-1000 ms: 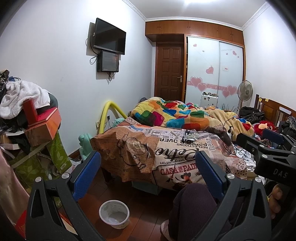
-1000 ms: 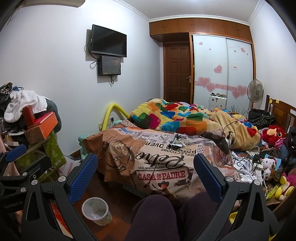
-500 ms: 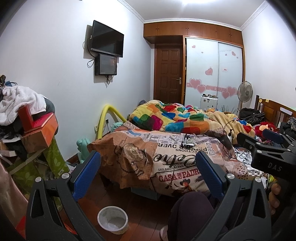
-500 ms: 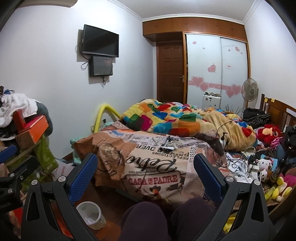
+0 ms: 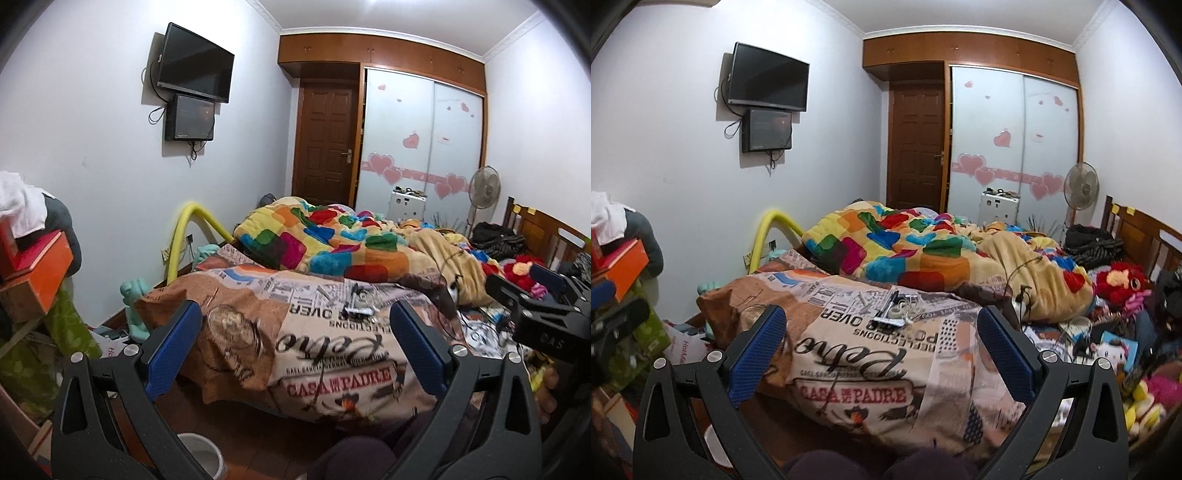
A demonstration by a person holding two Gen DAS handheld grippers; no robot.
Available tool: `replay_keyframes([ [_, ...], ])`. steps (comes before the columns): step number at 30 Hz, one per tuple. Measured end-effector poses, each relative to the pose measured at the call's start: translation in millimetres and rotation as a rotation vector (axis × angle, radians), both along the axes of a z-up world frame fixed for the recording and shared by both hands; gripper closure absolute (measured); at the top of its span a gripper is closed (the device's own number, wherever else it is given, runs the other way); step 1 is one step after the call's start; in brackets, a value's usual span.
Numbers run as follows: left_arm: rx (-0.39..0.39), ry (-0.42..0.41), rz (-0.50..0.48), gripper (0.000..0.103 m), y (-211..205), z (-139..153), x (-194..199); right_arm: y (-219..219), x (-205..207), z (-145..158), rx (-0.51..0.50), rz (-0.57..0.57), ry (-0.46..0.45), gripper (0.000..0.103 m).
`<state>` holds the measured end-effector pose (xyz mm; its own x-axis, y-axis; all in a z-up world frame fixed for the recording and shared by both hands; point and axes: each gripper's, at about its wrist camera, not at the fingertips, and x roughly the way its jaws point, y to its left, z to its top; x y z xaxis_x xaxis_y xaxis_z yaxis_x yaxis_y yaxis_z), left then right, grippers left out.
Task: Collect trash
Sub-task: 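Move both tools toward the items on the newspaper-print sheet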
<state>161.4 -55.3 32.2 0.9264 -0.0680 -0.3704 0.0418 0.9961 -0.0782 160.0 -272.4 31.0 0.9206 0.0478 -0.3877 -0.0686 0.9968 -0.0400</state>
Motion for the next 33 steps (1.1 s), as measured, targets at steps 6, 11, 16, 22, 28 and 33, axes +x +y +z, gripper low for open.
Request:
replay_keyframes([
  [6, -0.005, 0.013, 0.026, 0.001, -20, 5, 72, -27, 51, -3, -0.037, 0.035, 0.041, 0.000],
  [11, 0.016, 0.057, -0.001, 0.001, -49, -5, 131, -57, 95, -13, -0.041, 0.037, 0.086, 0.000],
  [16, 0.038, 0.142, -0.044, 0.001, -81, -32, 196, -89, 140, -33, 0.028, 0.044, 0.166, 0.000],
  [22, -0.018, 0.269, -0.068, 0.001, -96, -73, 262, -108, 183, -62, 0.045, 0.040, 0.241, 0.006],
  [28, -0.019, 0.359, -0.051, 0.001, -104, -120, 323, -118, 229, -112, 0.078, 0.082, 0.377, 0.023],
  [33, 0.003, 0.414, -0.063, 0.013, -115, -158, 364, -120, 264, -148, 0.104, 0.102, 0.458, 0.031],
])
